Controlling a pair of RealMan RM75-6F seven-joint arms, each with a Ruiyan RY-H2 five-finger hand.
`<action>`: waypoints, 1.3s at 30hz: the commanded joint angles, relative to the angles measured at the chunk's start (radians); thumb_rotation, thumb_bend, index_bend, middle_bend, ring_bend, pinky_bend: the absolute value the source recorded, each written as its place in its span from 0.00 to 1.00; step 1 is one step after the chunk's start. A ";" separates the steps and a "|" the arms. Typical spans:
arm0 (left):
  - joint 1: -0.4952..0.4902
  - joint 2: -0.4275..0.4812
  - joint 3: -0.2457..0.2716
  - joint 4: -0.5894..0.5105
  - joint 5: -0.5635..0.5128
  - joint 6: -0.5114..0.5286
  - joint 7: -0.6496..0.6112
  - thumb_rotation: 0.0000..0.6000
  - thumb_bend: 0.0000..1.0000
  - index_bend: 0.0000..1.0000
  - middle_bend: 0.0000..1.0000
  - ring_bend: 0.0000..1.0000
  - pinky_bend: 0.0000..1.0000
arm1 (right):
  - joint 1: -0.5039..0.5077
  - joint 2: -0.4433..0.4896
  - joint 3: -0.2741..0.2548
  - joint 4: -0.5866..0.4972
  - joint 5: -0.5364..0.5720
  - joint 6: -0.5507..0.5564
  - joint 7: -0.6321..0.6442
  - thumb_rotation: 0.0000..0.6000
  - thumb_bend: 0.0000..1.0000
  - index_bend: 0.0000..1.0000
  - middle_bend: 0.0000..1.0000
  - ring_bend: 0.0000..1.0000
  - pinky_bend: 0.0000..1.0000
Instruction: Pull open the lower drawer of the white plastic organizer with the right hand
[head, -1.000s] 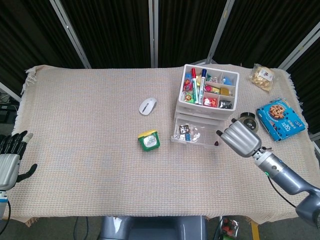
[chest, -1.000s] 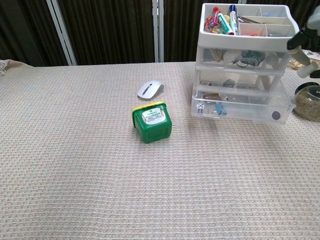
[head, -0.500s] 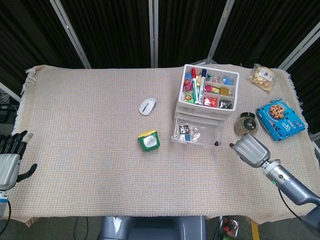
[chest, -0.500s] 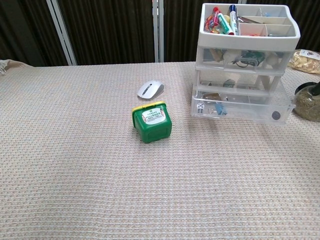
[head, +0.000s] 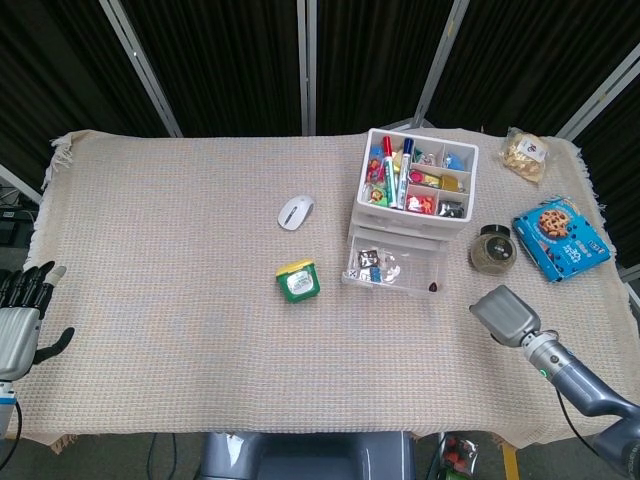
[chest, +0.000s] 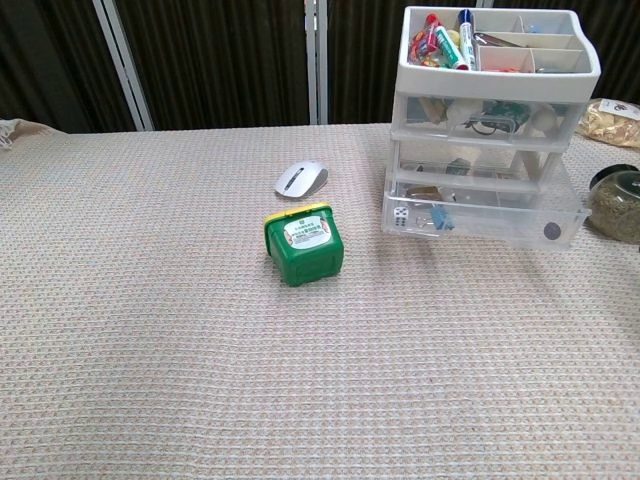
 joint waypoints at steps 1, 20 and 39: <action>0.000 0.000 0.000 0.000 0.000 0.000 0.000 1.00 0.31 0.07 0.00 0.00 0.00 | -0.001 -0.008 0.001 0.005 0.007 -0.013 -0.007 1.00 0.38 0.72 1.00 1.00 0.66; 0.000 0.001 0.000 0.000 0.001 0.000 -0.002 1.00 0.31 0.07 0.00 0.00 0.00 | -0.012 -0.061 0.018 0.048 0.094 -0.104 -0.039 1.00 0.38 0.72 1.00 1.00 0.66; 0.000 0.001 0.000 0.000 0.001 0.000 -0.002 1.00 0.31 0.07 0.00 0.00 0.00 | -0.021 -0.045 0.040 0.018 0.162 -0.129 -0.090 1.00 0.30 0.53 1.00 1.00 0.66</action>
